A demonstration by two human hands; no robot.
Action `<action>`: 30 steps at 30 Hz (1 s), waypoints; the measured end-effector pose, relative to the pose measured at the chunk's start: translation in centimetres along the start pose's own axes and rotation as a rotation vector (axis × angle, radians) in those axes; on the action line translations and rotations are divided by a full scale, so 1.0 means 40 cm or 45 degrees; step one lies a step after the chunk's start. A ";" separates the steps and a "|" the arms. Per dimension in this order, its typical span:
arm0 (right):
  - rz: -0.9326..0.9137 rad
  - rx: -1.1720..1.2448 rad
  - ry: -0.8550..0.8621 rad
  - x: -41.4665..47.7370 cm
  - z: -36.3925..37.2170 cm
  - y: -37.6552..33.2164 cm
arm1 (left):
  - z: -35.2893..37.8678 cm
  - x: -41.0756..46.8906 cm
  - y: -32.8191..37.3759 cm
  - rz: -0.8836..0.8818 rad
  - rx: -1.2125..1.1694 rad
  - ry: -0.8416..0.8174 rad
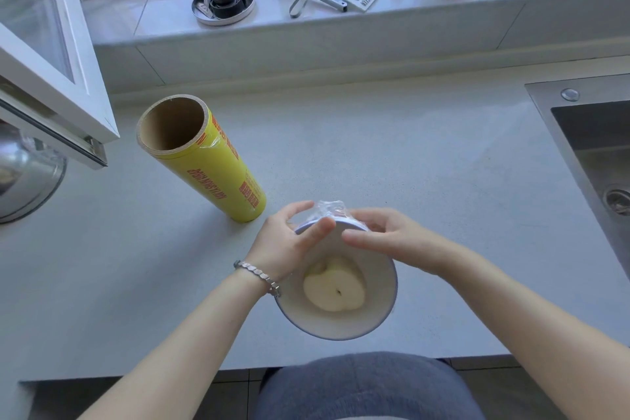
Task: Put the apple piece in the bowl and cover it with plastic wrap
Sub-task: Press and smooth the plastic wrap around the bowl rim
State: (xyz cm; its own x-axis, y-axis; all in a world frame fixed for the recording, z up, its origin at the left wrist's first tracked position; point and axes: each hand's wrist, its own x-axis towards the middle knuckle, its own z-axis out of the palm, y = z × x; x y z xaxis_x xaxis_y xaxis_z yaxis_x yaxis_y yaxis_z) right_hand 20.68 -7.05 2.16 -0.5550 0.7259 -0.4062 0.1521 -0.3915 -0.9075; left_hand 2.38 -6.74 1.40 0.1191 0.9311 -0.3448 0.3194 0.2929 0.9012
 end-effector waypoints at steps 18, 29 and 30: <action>0.039 -0.062 0.470 0.029 0.015 -0.007 | 0.001 -0.038 -0.075 -0.135 -0.087 0.127; -0.020 0.074 0.788 0.073 0.011 0.006 | 0.003 -0.022 -0.059 0.038 -0.203 0.141; 0.013 0.088 0.780 0.075 0.017 0.011 | 0.006 -0.021 -0.057 0.040 -0.206 0.146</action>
State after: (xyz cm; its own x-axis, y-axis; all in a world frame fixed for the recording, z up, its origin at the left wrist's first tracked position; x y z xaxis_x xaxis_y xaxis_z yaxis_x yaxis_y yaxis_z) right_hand 18.54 -5.43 0.64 0.0200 0.9070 -0.4206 0.0904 -0.4206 -0.9027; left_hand 1.77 -8.25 -0.42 0.0161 0.9563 -0.2920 0.1609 0.2857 0.9447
